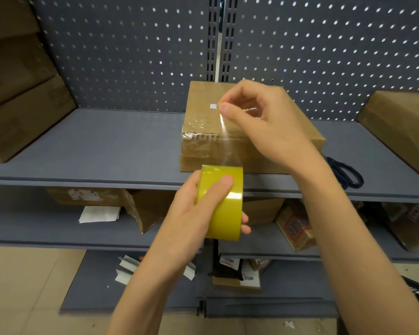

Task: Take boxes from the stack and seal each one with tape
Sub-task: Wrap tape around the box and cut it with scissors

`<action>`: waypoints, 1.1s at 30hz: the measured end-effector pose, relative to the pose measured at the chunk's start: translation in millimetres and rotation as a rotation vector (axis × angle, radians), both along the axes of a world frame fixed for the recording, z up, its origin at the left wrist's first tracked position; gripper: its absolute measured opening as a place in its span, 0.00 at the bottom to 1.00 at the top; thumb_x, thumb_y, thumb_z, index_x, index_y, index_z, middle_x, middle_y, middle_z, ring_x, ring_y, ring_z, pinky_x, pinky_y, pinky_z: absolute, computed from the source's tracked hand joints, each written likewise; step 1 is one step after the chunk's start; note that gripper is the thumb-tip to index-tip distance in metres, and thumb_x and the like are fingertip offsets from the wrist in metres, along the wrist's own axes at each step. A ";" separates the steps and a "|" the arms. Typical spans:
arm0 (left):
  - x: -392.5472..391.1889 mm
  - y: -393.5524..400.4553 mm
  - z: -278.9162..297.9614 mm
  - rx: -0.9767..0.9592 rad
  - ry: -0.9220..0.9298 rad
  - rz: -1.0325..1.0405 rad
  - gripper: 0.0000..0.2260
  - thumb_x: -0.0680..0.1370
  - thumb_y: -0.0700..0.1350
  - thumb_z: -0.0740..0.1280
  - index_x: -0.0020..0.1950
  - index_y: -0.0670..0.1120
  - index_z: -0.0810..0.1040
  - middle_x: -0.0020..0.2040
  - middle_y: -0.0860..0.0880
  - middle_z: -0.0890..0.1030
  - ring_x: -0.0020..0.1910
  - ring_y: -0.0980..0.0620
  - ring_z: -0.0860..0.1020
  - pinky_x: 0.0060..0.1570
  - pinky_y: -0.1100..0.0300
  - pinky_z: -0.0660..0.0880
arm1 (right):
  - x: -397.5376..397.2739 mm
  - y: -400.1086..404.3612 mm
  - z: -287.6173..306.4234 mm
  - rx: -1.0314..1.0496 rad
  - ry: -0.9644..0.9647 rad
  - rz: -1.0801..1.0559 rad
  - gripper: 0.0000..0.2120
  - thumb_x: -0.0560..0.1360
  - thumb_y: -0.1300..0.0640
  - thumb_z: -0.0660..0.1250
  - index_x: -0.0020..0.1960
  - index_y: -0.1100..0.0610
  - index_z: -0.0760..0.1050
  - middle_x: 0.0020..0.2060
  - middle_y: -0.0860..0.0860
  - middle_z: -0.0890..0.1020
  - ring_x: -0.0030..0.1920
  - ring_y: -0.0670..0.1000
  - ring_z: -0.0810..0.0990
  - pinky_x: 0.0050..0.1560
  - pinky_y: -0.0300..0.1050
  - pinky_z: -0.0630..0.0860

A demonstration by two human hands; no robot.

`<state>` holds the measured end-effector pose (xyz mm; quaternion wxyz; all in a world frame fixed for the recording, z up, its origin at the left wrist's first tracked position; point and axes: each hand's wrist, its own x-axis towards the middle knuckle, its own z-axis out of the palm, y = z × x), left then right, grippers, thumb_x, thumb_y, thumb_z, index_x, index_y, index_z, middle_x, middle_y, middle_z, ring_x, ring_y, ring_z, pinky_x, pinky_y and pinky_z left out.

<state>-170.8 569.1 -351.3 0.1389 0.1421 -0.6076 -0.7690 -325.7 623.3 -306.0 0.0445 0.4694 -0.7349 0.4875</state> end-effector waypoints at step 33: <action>-29.3 -20.1 9.0 0.097 -0.092 0.118 0.07 0.78 0.47 0.64 0.48 0.44 0.77 0.30 0.50 0.82 0.28 0.56 0.80 0.31 0.63 0.78 | -62.1 -56.4 -16.1 0.328 0.097 0.066 0.05 0.74 0.59 0.70 0.48 0.59 0.83 0.42 0.47 0.82 0.41 0.39 0.76 0.43 0.23 0.68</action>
